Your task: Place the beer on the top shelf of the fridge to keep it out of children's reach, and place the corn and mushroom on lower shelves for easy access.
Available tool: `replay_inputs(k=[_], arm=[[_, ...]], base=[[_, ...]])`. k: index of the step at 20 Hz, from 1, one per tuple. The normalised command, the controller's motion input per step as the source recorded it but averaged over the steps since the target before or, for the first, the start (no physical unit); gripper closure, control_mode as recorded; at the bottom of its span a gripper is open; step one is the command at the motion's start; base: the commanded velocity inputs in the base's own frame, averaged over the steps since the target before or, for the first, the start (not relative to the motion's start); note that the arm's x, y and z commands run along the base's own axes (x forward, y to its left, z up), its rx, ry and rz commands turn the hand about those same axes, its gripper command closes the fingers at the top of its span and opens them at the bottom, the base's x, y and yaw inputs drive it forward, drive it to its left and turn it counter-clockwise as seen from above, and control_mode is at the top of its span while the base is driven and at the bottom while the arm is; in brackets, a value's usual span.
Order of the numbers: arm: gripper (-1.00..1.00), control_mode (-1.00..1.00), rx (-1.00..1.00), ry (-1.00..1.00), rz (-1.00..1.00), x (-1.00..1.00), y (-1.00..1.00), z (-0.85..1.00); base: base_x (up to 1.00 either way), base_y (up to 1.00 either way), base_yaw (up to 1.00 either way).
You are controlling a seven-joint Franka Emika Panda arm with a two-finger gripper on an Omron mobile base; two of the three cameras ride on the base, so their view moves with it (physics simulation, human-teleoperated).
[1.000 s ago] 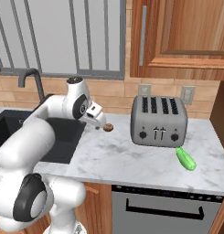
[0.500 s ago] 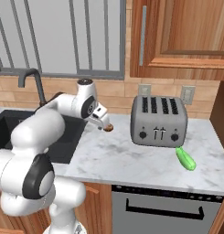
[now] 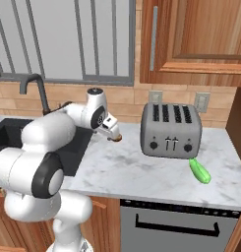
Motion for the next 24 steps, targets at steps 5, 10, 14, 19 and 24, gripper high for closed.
replay_inputs(k=[5, 10, 14, 19, 24], arm=[[-1.00, -1.00, 0.00, 0.00, 0.00, 0.28, 0.00, -0.29], [-1.00, -1.00, 0.00, 0.00, -0.01, 0.27, 0.00, -0.19], [-1.00, -1.00, 0.00, 0.00, -0.01, 0.28, 0.00, -0.12], [-1.00, -1.00, 0.00, 0.00, 0.00, 0.31, 0.00, -0.12], [-1.00, -1.00, 0.00, 0.00, 0.00, 0.32, 0.00, -0.15]], base=[[0.00, 0.00, 0.00], [0.00, 0.00, 0.00], [0.00, 0.00, 0.00], [0.00, 0.00, 0.00], [0.00, 0.00, 0.00]])
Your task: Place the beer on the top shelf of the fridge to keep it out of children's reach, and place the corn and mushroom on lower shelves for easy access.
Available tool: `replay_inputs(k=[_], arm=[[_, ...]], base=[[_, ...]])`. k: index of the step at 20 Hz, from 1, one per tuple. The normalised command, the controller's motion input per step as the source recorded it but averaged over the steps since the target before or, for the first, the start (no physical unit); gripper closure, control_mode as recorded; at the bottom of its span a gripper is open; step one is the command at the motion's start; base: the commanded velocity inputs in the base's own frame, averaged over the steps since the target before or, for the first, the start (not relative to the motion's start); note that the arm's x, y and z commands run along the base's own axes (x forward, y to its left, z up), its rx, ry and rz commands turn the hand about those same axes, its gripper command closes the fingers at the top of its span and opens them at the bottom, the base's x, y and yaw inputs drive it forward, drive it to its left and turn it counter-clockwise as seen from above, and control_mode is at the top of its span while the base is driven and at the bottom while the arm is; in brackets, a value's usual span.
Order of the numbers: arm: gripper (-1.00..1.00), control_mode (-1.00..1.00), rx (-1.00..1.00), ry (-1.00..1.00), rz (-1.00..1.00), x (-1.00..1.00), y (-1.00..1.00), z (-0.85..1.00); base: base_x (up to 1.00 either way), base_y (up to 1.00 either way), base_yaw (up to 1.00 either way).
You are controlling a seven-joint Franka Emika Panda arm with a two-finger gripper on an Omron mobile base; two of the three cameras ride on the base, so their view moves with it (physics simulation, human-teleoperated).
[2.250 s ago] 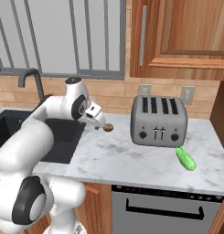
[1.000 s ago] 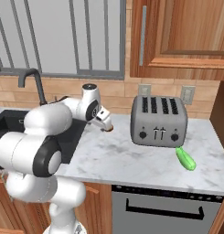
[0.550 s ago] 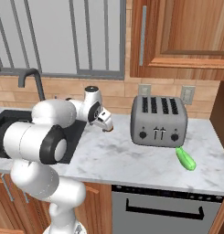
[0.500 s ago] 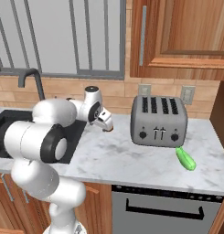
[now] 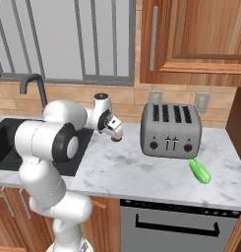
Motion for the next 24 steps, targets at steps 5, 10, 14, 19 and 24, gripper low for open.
replay_inputs(k=[5, 10, 14, 19, 24], arm=[[-1.00, -1.00, 0.00, 0.00, 0.00, 0.32, -0.04, -0.20], [-1.00, -1.00, 0.00, 0.00, 0.00, 0.30, -0.07, -0.21], [-1.00, -1.00, 0.00, 0.00, 0.00, 0.29, -0.09, -0.20], [-1.00, -1.00, 0.00, 0.00, 0.00, 0.29, -0.03, -0.19], [-1.00, -1.00, 0.00, 0.00, 0.00, 0.28, -0.01, -0.20]], base=[[0.00, 0.00, 0.00], [0.00, 0.00, 0.00], [0.00, 0.00, 0.00], [0.00, 0.00, 0.00], [0.00, 0.00, 0.00]])
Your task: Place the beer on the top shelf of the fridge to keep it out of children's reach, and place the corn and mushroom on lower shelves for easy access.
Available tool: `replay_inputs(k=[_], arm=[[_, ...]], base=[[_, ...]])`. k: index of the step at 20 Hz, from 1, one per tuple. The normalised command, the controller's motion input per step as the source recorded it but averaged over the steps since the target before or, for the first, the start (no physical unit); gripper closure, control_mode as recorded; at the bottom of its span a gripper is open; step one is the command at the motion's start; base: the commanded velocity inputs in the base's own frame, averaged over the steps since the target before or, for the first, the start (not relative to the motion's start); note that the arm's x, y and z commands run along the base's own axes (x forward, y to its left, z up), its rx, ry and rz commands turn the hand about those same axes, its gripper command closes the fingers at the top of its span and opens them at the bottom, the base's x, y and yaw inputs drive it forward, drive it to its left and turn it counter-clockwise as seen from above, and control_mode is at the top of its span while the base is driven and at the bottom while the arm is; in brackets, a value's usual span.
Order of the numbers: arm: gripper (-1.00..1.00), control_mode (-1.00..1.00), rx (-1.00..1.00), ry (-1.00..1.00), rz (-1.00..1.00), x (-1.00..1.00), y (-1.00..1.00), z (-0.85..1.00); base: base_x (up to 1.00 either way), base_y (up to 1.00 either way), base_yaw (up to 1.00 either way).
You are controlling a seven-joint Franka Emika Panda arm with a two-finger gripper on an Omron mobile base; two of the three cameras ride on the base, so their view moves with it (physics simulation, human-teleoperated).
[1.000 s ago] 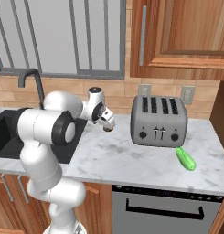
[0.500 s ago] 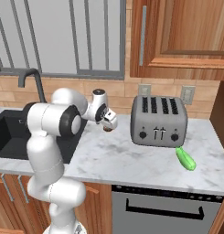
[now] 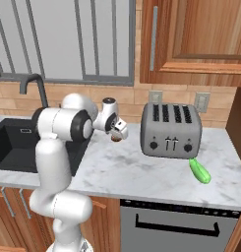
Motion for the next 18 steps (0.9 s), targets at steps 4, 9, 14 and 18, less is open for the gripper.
replay_inputs(k=[4, 9, 14, 18], arm=[[-1.00, -1.00, 0.00, 0.00, 0.00, 0.26, 0.00, -0.21], [-1.00, -1.00, 0.00, 0.00, 0.00, 0.19, -0.05, -0.17], [-1.00, -1.00, 0.00, 0.00, 0.00, 0.01, 0.00, -0.04], [-1.00, -1.00, 0.00, 0.00, 0.00, 0.00, 0.00, -0.03]], base=[[0.00, 0.00, 0.00], [0.00, 0.00, 0.00], [0.00, 0.00, 0.00], [0.00, 0.00, 0.00]])
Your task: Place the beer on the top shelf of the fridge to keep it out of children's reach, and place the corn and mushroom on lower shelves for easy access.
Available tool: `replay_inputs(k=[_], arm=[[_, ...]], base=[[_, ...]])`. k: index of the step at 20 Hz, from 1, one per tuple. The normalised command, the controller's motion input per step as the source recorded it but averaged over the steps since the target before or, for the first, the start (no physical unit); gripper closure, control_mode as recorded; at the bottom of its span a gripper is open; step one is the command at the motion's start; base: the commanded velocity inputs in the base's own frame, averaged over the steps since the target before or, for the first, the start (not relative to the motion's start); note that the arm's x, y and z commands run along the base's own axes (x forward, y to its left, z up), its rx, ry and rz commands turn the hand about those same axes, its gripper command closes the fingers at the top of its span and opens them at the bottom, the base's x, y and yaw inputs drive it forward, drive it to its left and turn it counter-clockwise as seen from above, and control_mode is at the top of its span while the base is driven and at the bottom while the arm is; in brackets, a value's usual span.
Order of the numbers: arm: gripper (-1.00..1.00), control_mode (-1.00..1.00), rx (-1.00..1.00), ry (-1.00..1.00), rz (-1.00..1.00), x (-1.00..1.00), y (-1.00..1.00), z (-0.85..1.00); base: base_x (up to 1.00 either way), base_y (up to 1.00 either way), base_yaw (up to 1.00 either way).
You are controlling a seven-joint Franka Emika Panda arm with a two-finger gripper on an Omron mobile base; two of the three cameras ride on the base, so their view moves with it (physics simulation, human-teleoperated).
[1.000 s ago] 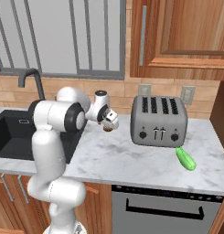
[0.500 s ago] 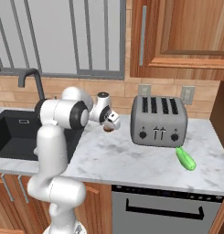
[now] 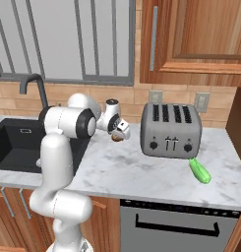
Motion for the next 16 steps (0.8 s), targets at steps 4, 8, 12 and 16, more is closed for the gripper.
replay_inputs(k=[4, 8, 12, 16], arm=[[-1.00, -1.00, 0.00, 0.00, 0.00, -0.06, 0.00, -0.06], [-1.00, -1.00, 0.00, 0.00, 0.00, -0.13, 0.00, -0.08], [-1.00, -1.00, 0.00, 0.00, 0.00, -0.19, 0.00, -0.09], [-1.00, -1.00, 0.00, 0.00, 0.00, -0.15, 0.00, -0.08]], base=[[0.00, 0.00, 0.00], [0.00, 0.00, 0.00], [0.00, 0.00, 0.00], [0.00, 0.00, 0.00]])
